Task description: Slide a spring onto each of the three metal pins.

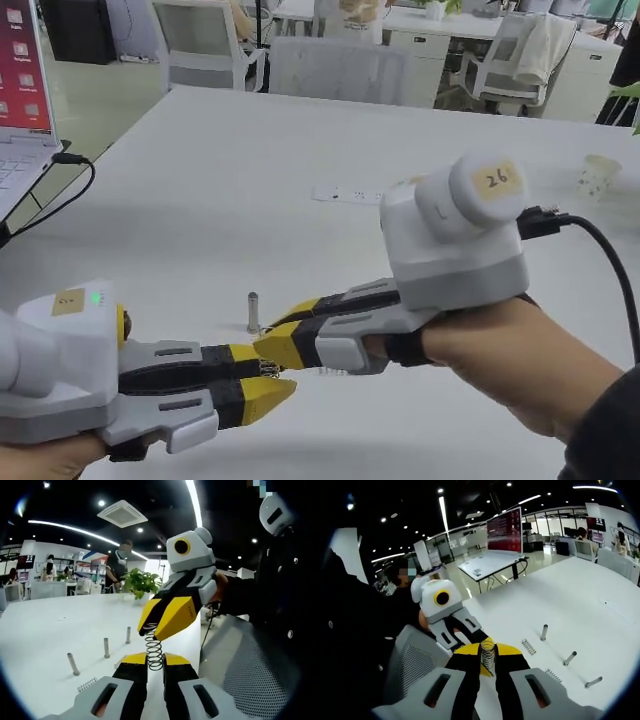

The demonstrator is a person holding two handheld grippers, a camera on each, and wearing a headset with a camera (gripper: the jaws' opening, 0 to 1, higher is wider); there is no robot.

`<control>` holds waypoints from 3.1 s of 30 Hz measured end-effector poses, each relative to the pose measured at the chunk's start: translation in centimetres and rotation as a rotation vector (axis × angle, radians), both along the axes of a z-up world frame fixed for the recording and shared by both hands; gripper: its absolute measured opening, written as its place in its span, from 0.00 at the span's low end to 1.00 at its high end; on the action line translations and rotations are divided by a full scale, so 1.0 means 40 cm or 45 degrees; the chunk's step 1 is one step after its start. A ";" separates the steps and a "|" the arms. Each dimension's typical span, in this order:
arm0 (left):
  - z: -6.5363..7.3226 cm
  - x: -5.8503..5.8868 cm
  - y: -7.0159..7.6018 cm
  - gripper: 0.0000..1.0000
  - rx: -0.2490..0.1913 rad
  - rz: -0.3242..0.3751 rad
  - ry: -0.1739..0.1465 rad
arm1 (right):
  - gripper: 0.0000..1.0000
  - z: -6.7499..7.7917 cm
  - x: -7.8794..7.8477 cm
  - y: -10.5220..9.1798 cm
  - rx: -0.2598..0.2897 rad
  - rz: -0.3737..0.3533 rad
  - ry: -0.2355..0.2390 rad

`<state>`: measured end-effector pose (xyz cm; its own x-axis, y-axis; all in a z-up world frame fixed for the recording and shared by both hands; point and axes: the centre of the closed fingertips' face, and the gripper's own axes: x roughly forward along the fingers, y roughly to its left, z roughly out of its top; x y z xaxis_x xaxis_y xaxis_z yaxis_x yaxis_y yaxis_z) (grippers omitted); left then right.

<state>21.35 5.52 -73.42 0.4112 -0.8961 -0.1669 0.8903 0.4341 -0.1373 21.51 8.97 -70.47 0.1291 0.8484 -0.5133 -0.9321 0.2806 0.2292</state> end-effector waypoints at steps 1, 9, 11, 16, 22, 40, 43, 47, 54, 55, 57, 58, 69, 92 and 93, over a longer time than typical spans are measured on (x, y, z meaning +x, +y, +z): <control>-0.002 -0.003 -0.004 0.03 0.015 -0.010 -0.010 | 0.08 -0.002 -0.003 -0.003 -0.013 0.012 0.002; -0.032 -0.028 -0.020 0.03 0.172 -0.099 -0.066 | 0.08 -0.032 -0.038 -0.025 -0.210 0.172 -0.022; -0.039 -0.037 -0.026 0.02 0.212 -0.127 -0.078 | 0.08 -0.041 -0.051 -0.030 -0.268 0.224 -0.019; -0.057 -0.054 -0.034 0.02 0.299 -0.182 -0.103 | 0.08 -0.060 -0.070 -0.042 -0.399 0.335 -0.033; -0.079 -0.069 -0.043 0.02 0.399 -0.242 -0.115 | 0.08 -0.086 -0.092 -0.056 -0.549 0.452 -0.035; -0.070 -0.073 -0.039 0.01 0.361 -0.237 -0.087 | 0.09 -0.120 -0.099 -0.049 -0.646 0.543 -0.037; -0.068 -0.073 -0.040 0.01 0.361 -0.234 -0.077 | 0.09 -0.120 -0.099 -0.048 -0.650 0.550 -0.033; -0.060 -0.067 -0.039 0.01 0.333 -0.218 -0.067 | 0.08 -0.113 -0.094 -0.048 -0.643 0.549 -0.043; -0.070 -0.069 -0.038 0.02 0.337 -0.217 -0.052 | 0.08 -0.124 -0.095 -0.049 -0.680 0.560 -0.054; -0.070 -0.070 -0.038 0.03 0.330 -0.216 -0.051 | 0.08 -0.124 -0.094 -0.049 -0.682 0.560 -0.055; -0.067 -0.068 -0.038 0.03 0.316 -0.211 -0.053 | 0.08 -0.123 -0.093 -0.049 -0.686 0.560 -0.055; -0.064 -0.066 -0.037 0.03 0.304 -0.204 -0.042 | 0.08 -0.121 -0.090 -0.049 -0.687 0.560 -0.060; -0.058 -0.045 -0.028 0.26 0.241 -0.143 0.007 | 0.08 -0.123 -0.084 -0.057 -0.704 0.557 -0.049; -0.076 0.005 0.012 0.67 0.211 0.019 0.042 | 0.08 -0.122 -0.063 -0.083 -0.713 0.509 -0.058; -0.075 0.007 0.016 0.68 0.207 0.029 0.037 | 0.08 -0.122 -0.061 -0.084 -0.713 0.507 -0.059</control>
<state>21.65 6.17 -76.44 0.4240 -0.8468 -0.3213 0.8768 0.4727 -0.0888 19.06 5.62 -75.34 -0.1055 0.4441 -0.8897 -0.9940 -0.0210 0.1074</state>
